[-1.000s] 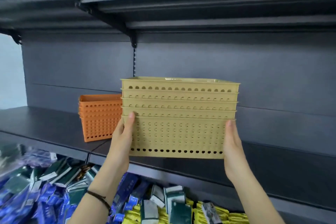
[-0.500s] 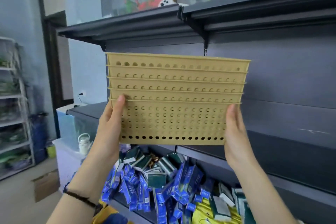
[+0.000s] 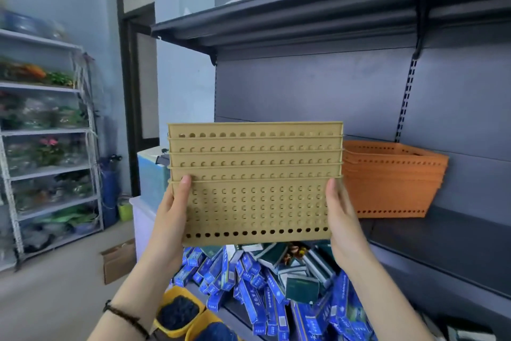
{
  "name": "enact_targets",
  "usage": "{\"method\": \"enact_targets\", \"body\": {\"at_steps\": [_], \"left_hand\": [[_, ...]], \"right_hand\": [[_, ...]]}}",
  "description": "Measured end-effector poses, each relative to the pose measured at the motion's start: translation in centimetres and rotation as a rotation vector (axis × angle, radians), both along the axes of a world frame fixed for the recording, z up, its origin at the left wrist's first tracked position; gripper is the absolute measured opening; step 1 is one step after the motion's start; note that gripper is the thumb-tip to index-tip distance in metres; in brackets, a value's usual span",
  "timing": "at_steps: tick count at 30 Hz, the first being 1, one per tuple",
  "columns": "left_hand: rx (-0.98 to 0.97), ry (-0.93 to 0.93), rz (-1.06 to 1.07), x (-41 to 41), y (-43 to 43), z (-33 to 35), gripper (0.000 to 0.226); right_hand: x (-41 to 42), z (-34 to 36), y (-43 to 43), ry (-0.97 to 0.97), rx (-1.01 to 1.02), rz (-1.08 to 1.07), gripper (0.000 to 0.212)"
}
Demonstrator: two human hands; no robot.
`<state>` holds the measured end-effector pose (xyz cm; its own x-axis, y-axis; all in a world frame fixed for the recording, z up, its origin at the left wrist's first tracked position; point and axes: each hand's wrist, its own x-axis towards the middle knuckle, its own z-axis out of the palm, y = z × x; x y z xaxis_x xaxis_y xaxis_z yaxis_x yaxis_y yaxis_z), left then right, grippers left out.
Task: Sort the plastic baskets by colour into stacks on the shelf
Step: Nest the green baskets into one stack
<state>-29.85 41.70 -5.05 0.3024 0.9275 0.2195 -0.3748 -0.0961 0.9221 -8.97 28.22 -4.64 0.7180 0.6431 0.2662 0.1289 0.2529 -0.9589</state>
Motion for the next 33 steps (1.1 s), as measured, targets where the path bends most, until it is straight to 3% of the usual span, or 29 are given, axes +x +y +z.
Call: {"method": "enact_targets", "body": {"at_steps": [7, 12, 15, 23, 27, 33], "left_hand": [[-0.011, -0.005, 0.01, 4.6, 13.8, 0.3, 0.029], [-0.009, 0.009, 0.002, 8.1, 23.6, 0.6, 0.036], [-0.03, 0.012, 0.002, 9.6, 28.2, -0.3, 0.036], [0.004, 0.04, -0.053, 13.9, 42.1, -1.2, 0.023], [0.072, 0.074, -0.17, 16.3, 50.1, -1.5, 0.028], [0.169, 0.181, -0.382, 19.2, 61.0, -1.4, 0.039]], "right_hand": [[4.3, -0.7, 14.2, -0.01, 0.093, 0.032, 0.06], [7.7, -0.2, 23.5, -0.018, 0.114, 0.055, 0.041], [8.9, -0.8, 28.1, -0.026, 0.101, 0.075, 0.052], [11.5, -2.4, 39.5, 0.009, 0.044, -0.012, 0.054], [11.9, -2.8, 44.6, 0.06, 0.082, -0.051, 0.045], [12.5, -2.2, 51.3, 0.068, 0.075, -0.139, 0.062]]}}
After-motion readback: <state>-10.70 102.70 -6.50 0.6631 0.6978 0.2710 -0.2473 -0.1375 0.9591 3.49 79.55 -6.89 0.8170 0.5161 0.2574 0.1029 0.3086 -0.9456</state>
